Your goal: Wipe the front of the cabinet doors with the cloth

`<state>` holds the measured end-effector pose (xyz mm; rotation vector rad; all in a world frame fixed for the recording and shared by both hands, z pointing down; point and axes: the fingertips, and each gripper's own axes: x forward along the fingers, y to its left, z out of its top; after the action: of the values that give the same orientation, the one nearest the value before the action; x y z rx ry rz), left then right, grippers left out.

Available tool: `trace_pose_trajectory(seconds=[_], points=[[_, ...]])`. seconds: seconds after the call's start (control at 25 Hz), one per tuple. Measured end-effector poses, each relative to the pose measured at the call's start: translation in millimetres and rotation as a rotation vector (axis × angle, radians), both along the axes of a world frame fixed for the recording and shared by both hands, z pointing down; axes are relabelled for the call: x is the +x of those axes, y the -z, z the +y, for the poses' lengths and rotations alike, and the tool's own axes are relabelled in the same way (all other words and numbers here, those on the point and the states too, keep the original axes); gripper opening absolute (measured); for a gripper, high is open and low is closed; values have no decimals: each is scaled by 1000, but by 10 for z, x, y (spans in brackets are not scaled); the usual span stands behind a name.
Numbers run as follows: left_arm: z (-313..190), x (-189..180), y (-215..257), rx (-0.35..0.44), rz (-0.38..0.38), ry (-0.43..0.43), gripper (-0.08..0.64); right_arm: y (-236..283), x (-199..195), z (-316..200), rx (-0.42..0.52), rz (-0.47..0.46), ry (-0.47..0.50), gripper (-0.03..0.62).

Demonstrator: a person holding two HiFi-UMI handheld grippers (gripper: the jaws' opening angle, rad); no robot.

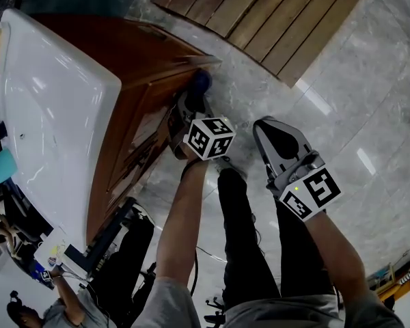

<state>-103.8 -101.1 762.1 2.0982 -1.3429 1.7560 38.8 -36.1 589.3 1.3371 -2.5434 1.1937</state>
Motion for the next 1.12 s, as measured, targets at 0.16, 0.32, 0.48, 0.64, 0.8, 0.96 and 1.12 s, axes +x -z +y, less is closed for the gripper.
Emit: trace_pose_trajectory(seconds=[0.16,0.32,0.48,0.64,0.8,0.96,1.12], points=[[97,22,-52,-32,23,7,86,-7,5,-2,-2,-4,-6,11],[259,58,-50,-53,34,-6,86,46,-65,23,7,-10,4,11],[389,93,30,-57,56,-4,86,89,-99,29,16,-13,8,11],[522,129,201,-45,85,-14,86,155,-129,36,25,-11,7,11],[633,106,461,-25,90,-23,86,269,-148,46,36,-11,3,11],[673,39,862,26,91,-23,86,387,-174,51,49,-8,-1,11],[671,-78,1293,88,89,-19,86,495,-260,62,51,-27,-8,11]])
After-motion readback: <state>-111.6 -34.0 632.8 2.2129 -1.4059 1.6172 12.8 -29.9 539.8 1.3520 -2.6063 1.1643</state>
